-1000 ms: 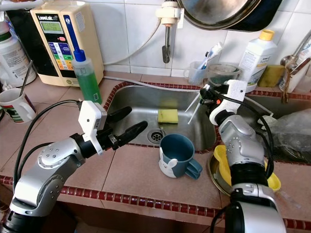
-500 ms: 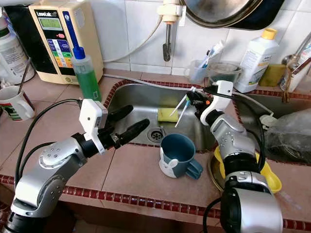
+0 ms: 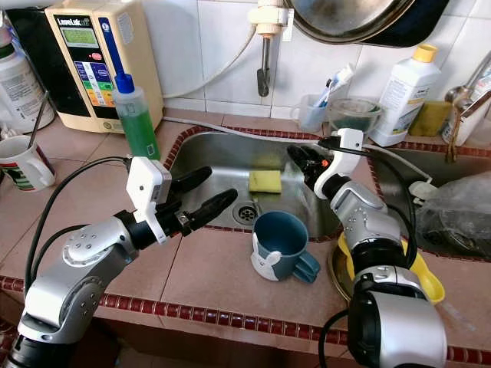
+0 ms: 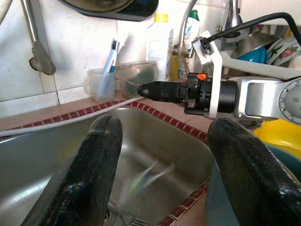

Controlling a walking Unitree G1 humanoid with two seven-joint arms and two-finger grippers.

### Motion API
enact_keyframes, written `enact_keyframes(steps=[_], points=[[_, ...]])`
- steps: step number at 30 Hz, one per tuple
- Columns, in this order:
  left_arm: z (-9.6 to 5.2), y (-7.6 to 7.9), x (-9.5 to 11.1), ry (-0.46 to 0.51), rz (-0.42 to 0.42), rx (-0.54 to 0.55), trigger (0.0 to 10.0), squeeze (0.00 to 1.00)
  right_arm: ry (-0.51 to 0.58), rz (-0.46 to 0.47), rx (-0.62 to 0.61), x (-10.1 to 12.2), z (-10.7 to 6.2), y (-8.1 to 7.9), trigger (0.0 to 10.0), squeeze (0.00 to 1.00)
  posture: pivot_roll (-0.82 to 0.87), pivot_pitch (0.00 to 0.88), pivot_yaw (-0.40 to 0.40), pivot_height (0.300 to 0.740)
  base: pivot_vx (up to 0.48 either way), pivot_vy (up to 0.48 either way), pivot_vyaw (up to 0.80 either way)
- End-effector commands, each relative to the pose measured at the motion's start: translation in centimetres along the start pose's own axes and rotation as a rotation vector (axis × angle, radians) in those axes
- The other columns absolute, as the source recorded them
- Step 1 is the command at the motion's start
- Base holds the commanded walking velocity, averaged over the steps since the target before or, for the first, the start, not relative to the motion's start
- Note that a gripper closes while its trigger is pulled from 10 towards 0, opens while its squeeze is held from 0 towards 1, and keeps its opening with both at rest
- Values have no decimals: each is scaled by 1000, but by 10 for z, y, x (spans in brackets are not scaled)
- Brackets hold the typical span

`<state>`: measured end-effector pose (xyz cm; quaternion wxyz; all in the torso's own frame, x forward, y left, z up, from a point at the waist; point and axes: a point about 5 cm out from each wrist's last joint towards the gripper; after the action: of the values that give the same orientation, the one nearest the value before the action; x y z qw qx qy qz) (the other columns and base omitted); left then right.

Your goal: Kitchen organization

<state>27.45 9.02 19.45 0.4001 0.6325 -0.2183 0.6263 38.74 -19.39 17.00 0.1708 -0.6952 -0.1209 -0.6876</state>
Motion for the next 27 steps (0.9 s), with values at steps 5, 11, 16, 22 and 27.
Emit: enact_keyframes(steps=[5, 11, 16, 22, 27], points=[[3, -1, 4, 10, 7, -3, 10000, 0, 43, -15, 7, 13, 4, 1, 10000, 1000, -36, 35, 3, 740, 0, 0, 0], [5, -4, 5, 14, 6, 6, 10000, 0, 135, -99, -17, 28, 3, 0, 10000, 0, -35, 21, 0, 740, 0, 0, 0], [5, -10, 7, 15, 7, 31, 10000, 0, 227, -146, -9, 44, -1, -5, 10000, 0, -37, 15, -1, 740, 0, 0, 0], [4, -24, 13, 44, 14, 122, 10000, 0, 335, -246, 10, 61, -17, -21, 10000, 0, -47, 10, 6, 740, 0, 0, 0], [3, -34, 14, 51, 4, 184, 10000, 0, 328, -274, 32, 58, -30, -32, 10000, 0, -50, 10, 4, 740, 0, 0, 0]])
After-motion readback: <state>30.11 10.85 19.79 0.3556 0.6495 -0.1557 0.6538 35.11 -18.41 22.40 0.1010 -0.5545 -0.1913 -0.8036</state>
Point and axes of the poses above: a point about 5 cm out from each wrist's last joint towards the gripper, its own z axis pointing out of the wrist towards the gripper, its own x axis along the axis of the wrist's last joint, y = z × x, and after that the axes turned 15 degrees about -z, right-handed
